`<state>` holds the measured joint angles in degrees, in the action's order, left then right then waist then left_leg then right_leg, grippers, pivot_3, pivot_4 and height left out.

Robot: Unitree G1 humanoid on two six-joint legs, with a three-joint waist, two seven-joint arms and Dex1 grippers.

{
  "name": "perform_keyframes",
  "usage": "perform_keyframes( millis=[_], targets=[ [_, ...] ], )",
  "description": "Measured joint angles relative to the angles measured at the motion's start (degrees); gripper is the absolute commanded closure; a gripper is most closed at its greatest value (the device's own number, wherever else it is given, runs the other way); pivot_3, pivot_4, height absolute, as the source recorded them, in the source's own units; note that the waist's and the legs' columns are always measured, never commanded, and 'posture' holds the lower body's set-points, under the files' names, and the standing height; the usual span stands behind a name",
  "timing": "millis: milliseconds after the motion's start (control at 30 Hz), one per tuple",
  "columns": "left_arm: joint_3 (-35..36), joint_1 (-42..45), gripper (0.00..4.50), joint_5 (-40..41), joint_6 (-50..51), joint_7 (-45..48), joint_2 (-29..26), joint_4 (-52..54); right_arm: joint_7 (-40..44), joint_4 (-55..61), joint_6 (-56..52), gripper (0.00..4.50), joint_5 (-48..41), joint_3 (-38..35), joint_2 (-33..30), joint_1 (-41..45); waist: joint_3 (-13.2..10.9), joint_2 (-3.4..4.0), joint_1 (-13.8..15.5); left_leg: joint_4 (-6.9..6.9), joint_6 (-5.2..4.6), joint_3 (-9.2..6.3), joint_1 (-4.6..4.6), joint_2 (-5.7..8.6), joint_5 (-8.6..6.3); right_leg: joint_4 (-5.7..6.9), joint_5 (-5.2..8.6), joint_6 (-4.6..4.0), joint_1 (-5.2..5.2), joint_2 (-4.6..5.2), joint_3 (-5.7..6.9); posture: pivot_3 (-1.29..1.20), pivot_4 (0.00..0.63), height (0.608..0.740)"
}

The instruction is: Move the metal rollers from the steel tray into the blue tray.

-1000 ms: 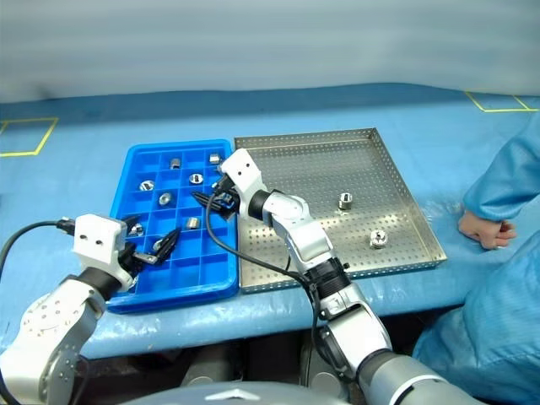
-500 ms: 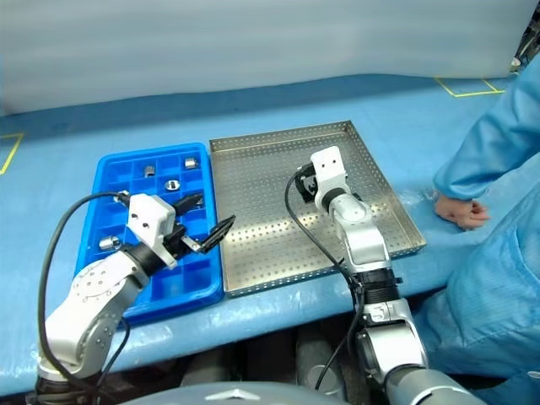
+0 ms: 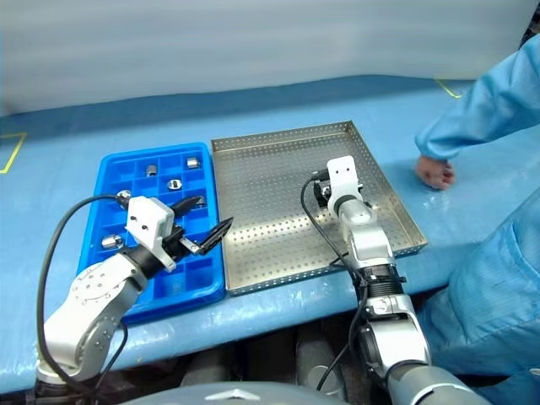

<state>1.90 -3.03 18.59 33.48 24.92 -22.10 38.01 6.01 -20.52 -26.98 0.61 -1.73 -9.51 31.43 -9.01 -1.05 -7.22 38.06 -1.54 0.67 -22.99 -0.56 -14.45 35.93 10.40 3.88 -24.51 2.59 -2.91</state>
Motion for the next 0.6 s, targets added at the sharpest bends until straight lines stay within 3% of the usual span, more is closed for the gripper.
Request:
perform_keyframes(
  millis=[200, 300, 467, 600],
  targets=[
    [0.0, 0.0, 0.0, 0.0, -0.1, -0.2, -0.4, 0.0, -0.2, -3.5, 0.5, 0.7, -1.0, -1.1, 0.6, 0.7, 0.0, 0.0, -0.1, 0.01, 0.0, 0.04, 0.01, 0.0, 0.0, 0.0, 0.0, 0.0, 0.0, 0.0, -0.04, -0.11, 0.15, 0.74],
    [0.0, 0.0, 0.0, -0.1, -0.1, -0.5, -0.5, 0.0, -0.5, -4.6, 0.7, 1.3, -1.6, -1.4, 1.0, 1.3, 0.0, 0.0, 0.0, 0.01, 0.0, 0.04, 0.03, 0.0, 0.0, 0.0, 0.0, 0.0, 0.02, 0.0, -0.05, -0.11, 0.15, 0.74],
    [0.0, -0.1, 0.0, -0.1, -0.2, -1.1, -0.6, 0.0, -0.9, -5.7, 2.0, 2.74, -2.6, -1.6, 1.3, 1.4, 0.0, 0.0, 0.2, 0.01, 0.0, 0.04, 0.03, 0.01, 0.0, -0.01, 0.0, 0.01, 0.03, 0.01, -0.05, -0.12, 0.15, 0.74],
    [0.0, -0.2, 0.0, -0.1, -0.2, -1.1, -0.7, -0.1, -0.9, -5.7, 1.9, 2.74, -2.7, -1.4, 1.3, 1.4, 0.0, -0.01, 0.3, 0.0, 0.0, 0.04, 0.02, 0.01, 0.0, -0.01, -0.01, 0.0, 0.03, 0.01, -0.05, -0.12, 0.15, 0.74]
  ],
)
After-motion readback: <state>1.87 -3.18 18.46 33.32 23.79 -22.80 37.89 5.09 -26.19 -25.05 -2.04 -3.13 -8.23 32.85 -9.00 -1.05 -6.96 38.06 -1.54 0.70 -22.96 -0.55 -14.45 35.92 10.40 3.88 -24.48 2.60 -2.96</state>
